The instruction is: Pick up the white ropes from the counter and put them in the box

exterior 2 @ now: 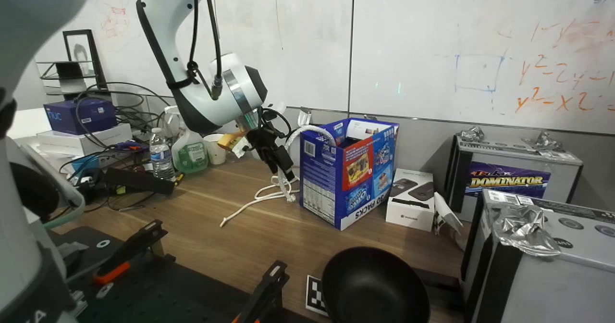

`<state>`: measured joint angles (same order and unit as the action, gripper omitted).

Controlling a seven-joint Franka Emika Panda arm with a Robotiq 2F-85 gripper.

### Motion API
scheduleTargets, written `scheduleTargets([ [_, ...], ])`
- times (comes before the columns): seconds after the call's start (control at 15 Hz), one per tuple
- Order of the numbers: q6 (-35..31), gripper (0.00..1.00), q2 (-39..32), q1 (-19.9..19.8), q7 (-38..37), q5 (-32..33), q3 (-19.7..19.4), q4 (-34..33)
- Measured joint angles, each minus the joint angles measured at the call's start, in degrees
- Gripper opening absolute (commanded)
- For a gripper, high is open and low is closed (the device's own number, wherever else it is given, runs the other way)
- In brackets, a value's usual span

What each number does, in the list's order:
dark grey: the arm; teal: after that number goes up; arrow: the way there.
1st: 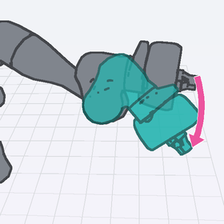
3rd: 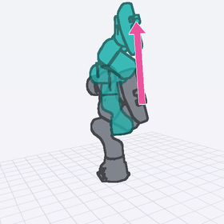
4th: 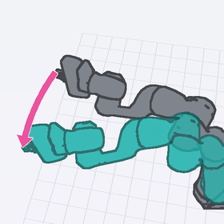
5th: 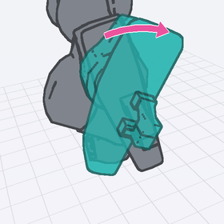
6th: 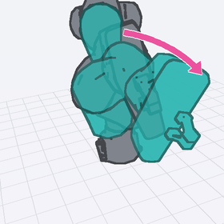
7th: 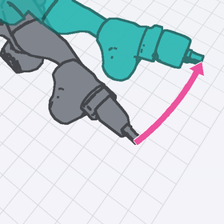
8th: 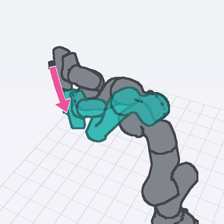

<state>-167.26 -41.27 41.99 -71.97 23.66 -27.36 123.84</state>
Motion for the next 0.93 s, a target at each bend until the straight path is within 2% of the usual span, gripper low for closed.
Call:
scheduleTargets([
  [0.2, -0.8, 1.00, -0.7, 0.5, 0.0, -0.9, -0.6, 0.0],
  [0.27, -0.9, 0.75, -0.9, 0.6, 0.0, -1.2, -0.7, 0.0],
  [0.4, -0.9, 0.66, -1.0, 1.0, 0.0, -2.1, -0.8, 0.0],
  [0.8, -1.0, 0.20, -1.4, 2.3, 0.0, -3.0, -1.4, -0.1],
  [0.93, -1.0, 0.14, -1.4, 2.6, 0.0, -3.1, -1.5, -0.1],
])
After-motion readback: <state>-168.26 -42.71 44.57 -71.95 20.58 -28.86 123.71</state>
